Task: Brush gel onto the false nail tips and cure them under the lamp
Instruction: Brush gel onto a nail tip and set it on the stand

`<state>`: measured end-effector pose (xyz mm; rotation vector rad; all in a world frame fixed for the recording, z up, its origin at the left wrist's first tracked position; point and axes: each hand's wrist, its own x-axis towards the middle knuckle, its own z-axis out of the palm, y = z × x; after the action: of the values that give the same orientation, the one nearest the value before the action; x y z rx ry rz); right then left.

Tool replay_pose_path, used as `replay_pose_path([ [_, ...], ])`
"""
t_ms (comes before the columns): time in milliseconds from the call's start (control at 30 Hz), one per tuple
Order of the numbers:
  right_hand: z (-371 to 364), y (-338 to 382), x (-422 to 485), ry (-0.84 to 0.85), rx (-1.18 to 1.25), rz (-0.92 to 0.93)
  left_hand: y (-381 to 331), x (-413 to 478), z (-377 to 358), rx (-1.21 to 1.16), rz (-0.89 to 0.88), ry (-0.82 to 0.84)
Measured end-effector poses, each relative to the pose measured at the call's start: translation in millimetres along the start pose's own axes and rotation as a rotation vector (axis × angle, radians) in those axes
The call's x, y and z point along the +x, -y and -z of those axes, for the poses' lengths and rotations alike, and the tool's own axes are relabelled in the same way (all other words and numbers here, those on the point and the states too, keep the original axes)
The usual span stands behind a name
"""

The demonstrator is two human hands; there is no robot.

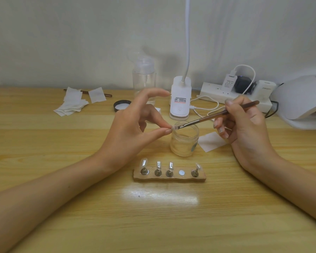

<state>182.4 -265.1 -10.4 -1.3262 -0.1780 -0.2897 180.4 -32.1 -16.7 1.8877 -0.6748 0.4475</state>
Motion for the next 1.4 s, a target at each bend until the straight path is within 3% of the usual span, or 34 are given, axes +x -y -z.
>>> replay_pose_path([
  [200,-0.9,1.1,-0.2,0.091,0.052,0.075,-1.9,-0.5,0.3,0.025,-0.015,-0.006],
  [400,0.0,1.2,-1.0,0.016,0.0,0.049,-4.3,-0.5,1.7,0.089,-0.054,0.0],
  [567,-2.4,2.5,-1.8,0.091,0.046,0.077,-5.4,-0.4,2.6,0.136,-0.09,-0.001],
  [767,0.2,1.2,-0.9,0.022,0.0,0.058,-4.2,-0.3,2.0,0.179,-0.133,0.005],
  [967,-1.1,0.8,-0.7,0.1,0.018,0.098,-2.7,-0.2,2.7,0.204,-0.166,0.006],
  [1400,-0.4,-0.1,-0.1,0.081,-0.017,0.096,-4.3,0.9,2.9,0.211,-0.173,0.009],
])
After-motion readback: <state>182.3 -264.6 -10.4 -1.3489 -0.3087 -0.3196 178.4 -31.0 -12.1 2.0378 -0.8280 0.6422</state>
